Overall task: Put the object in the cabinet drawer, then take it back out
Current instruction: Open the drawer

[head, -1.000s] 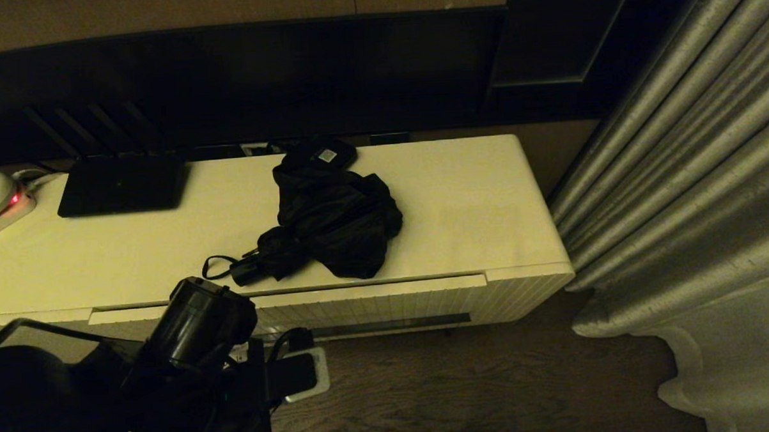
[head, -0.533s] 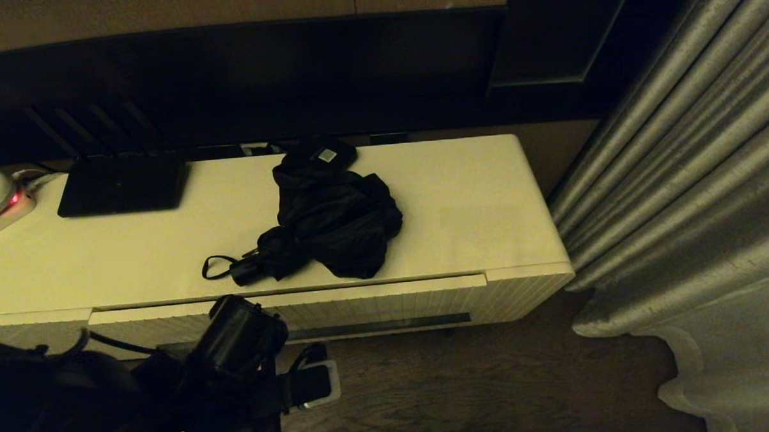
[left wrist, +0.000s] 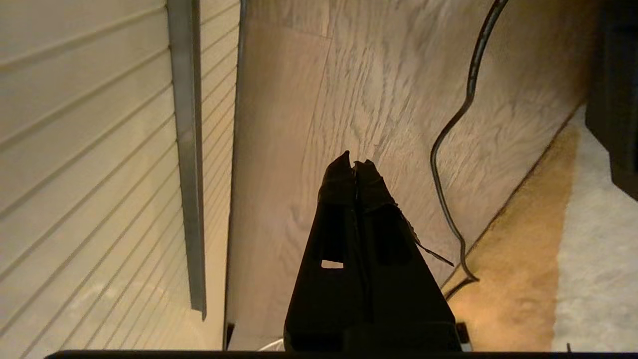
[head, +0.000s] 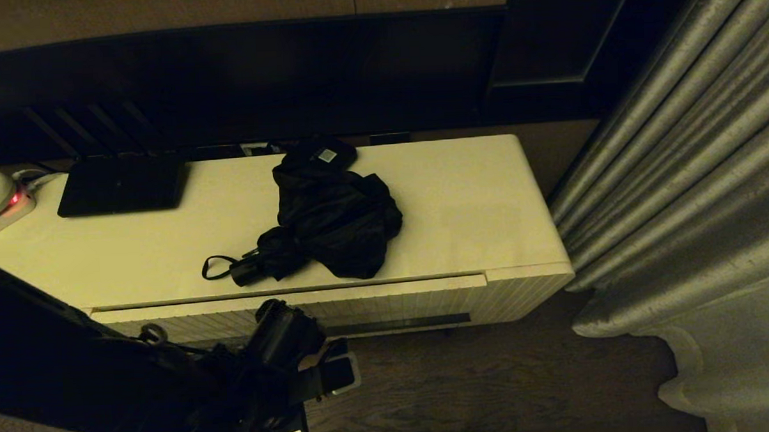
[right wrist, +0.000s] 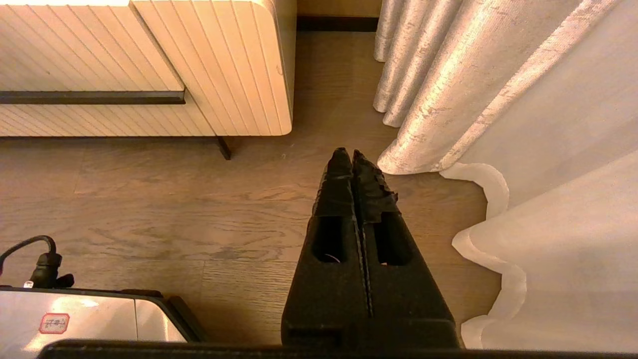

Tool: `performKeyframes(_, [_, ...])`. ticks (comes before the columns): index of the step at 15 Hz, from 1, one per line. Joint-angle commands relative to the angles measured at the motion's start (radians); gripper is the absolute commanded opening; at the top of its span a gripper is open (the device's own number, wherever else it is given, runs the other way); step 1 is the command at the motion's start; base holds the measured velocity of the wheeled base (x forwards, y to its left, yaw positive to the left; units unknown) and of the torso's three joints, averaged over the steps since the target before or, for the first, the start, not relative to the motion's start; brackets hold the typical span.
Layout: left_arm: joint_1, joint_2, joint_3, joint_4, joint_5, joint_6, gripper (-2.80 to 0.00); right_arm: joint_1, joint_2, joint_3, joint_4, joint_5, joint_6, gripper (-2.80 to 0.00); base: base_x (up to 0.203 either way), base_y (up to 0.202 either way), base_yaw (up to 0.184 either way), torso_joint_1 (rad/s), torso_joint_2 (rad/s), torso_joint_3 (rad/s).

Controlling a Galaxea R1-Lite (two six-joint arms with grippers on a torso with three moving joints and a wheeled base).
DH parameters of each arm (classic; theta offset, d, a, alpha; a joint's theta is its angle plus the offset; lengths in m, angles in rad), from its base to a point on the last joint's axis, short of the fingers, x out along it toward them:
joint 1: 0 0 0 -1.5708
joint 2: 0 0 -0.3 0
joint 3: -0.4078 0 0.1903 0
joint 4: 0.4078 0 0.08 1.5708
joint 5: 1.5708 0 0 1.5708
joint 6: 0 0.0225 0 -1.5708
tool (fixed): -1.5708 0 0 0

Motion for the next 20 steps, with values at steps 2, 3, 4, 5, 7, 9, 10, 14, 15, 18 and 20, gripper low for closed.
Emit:
performKeyframes(2, [-0.029, 0.019, -0.004, -0.002, 0.008, 0.001, -2.80, 0.000, 0.001, 0.000, -0.001, 0.000, 0.000, -2.80, 0.000, 0.000, 0.000, 0.000, 0.00, 0.000])
performKeyframes(3, [-0.038, 0.019, -0.003, -0.002, 0.009, 0.004, -2.80, 0.000, 0.001, 0.000, -0.001, 0.000, 0.000, -2.80, 0.000, 0.000, 0.000, 0.000, 0.00, 0.000])
performKeyframes(4, [-0.044, 0.018, -0.003, -0.002, 0.012, 0.006, -2.80, 0.000, 0.001, 0.000, -0.001, 0.000, 0.000, -2.80, 0.000, 0.000, 0.000, 0.000, 0.00, 0.000])
performKeyframes(5, [-0.044, 0.018, -0.003, -0.002, 0.012, 0.006, -2.80, 0.000, 0.001, 0.000, -0.001, 0.000, 0.000, -2.80, 0.000, 0.000, 0.000, 0.000, 0.00, 0.000])
performKeyframes(7, [-0.052, 0.015, 0.017, -0.028, 0.012, 0.008, 0.00, 0.000, 0.001, 0.000, 0.001, 0.000, 0.000, -2.80, 0.000, 0.000, 0.000, 0.000, 0.00, 0.000])
performKeyframes(9, [-0.053, 0.042, 0.018, -0.049, 0.016, 0.008, 0.00, 0.000, 0.001, 0.000, 0.001, 0.000, 0.000, -2.80, 0.000, 0.000, 0.000, 0.000, 0.00, 0.000])
performKeyframes(10, [-0.053, 0.049, 0.019, -0.053, 0.023, 0.007, 0.00, 0.000, 0.001, 0.000, -0.001, 0.000, 0.000, -2.80, 0.000, 0.000, 0.000, 0.000, 0.00, 0.000])
performKeyframes(14, [-0.053, 0.078, 0.019, -0.085, 0.032, 0.018, 0.00, 0.000, 0.001, 0.000, -0.001, 0.000, 0.000, -2.80, 0.000, 0.000, 0.000, 0.000, 0.00, 0.000])
performKeyframes(15, [-0.052, 0.107, 0.018, -0.112, 0.046, 0.043, 0.00, 0.000, 0.001, 0.002, -0.001, 0.000, 0.000, -2.80, 0.000, 0.000, 0.000, 0.000, 0.00, 0.000])
performKeyframes(18, [-0.046, 0.136, 0.020, -0.216, 0.068, 0.156, 0.00, 0.000, 0.001, 0.000, -0.001, 0.000, 0.000, -2.80, 0.000, 0.000, 0.000, 0.000, 0.00, 0.000])
performKeyframes(20, [-0.035, 0.136, 0.019, -0.235, 0.069, 0.210, 0.00, 0.000, 0.001, 0.001, -0.001, 0.000, 0.000, -2.80, 0.000, 0.000, 0.000, 0.000, 0.00, 0.000])
